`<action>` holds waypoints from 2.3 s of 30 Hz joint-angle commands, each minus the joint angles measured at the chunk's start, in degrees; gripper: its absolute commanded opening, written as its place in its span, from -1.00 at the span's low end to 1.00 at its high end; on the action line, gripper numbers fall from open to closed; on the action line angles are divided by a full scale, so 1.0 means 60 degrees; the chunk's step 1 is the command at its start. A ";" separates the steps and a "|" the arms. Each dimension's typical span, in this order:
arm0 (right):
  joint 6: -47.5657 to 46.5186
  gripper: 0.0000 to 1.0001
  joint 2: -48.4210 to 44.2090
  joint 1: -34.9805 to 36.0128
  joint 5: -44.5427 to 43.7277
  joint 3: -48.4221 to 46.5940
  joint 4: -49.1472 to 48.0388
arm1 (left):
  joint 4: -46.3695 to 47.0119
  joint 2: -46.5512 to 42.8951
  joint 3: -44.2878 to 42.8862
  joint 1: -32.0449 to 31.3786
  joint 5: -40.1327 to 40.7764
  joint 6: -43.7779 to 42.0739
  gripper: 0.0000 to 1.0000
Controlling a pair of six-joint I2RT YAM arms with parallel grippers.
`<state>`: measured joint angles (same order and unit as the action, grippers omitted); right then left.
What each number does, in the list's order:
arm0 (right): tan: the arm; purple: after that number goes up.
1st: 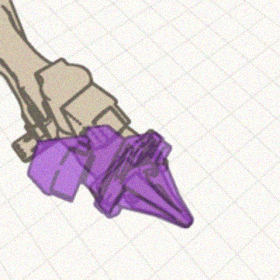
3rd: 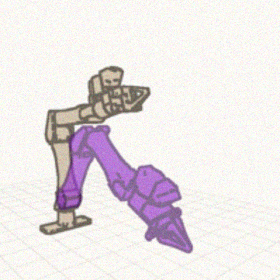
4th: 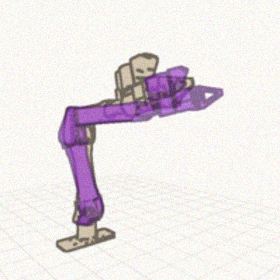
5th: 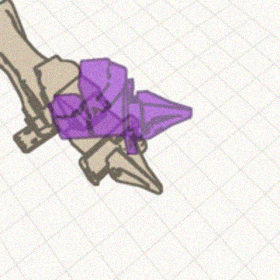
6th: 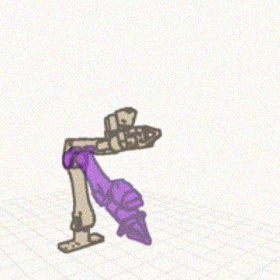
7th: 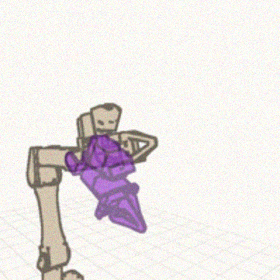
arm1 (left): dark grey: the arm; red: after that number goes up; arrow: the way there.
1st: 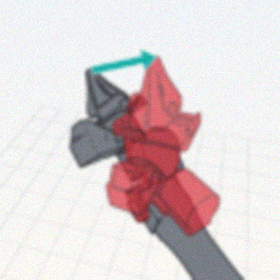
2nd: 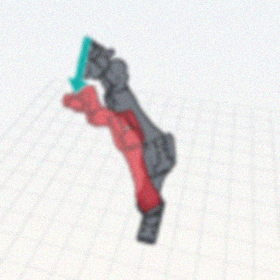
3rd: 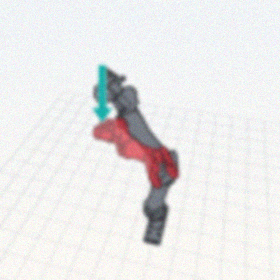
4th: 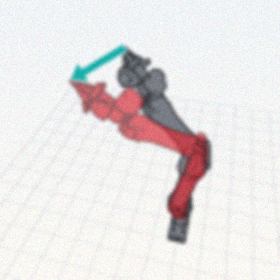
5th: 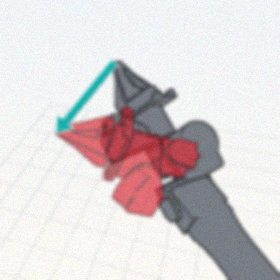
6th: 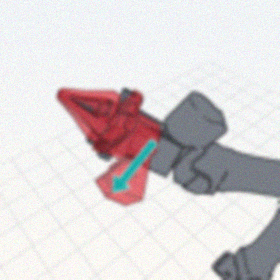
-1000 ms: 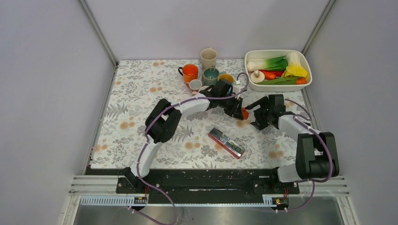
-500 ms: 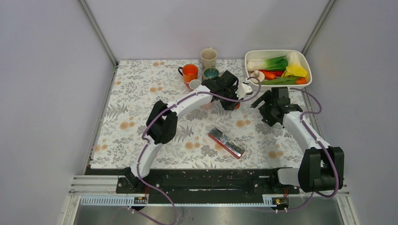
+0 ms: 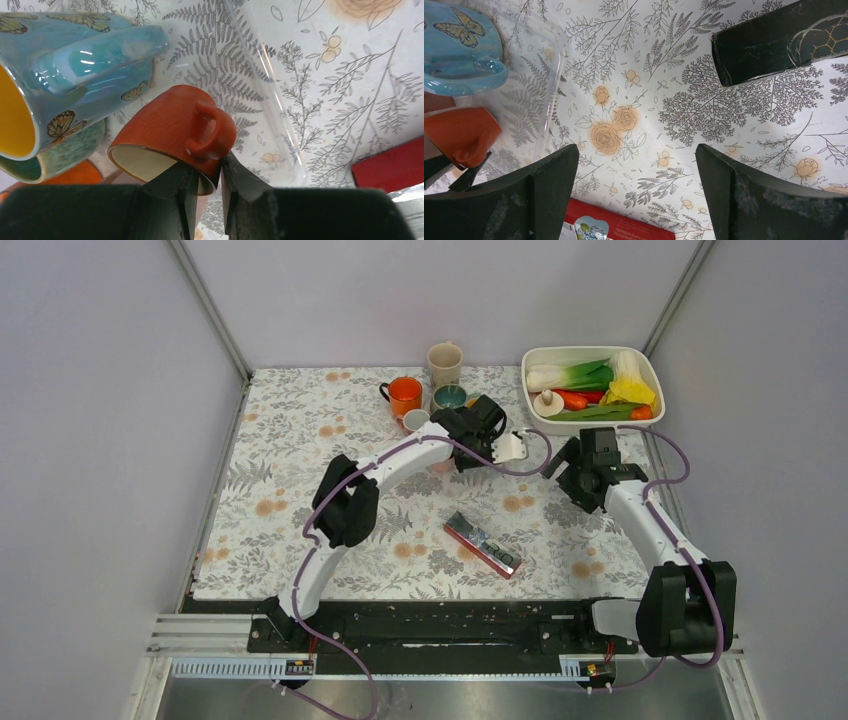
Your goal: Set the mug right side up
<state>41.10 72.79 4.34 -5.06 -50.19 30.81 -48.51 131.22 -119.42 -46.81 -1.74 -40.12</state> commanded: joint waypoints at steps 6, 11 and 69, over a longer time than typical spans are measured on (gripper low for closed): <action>-0.0543 0.93 -0.0448 -0.0049 -0.0440 0.0150 -0.0028 | 0.0013 0.0256 0.0084 -0.0286 0.0487 -0.1723 -0.99; -0.0648 0.93 -0.0384 -0.0049 -0.0321 0.0075 -0.0028 | -0.0202 0.0445 0.0045 -0.0359 0.0456 -0.1989 -0.93; -0.4416 0.99 -0.5001 -0.0166 -0.2569 0.5244 -0.6070 | 0.9689 -1.4363 1.7151 0.7462 0.2444 0.6602 0.98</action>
<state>16.69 44.18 3.33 -16.21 -20.32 -1.50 -10.96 48.60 -22.41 -2.92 4.67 -5.87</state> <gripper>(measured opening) 0.993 0.987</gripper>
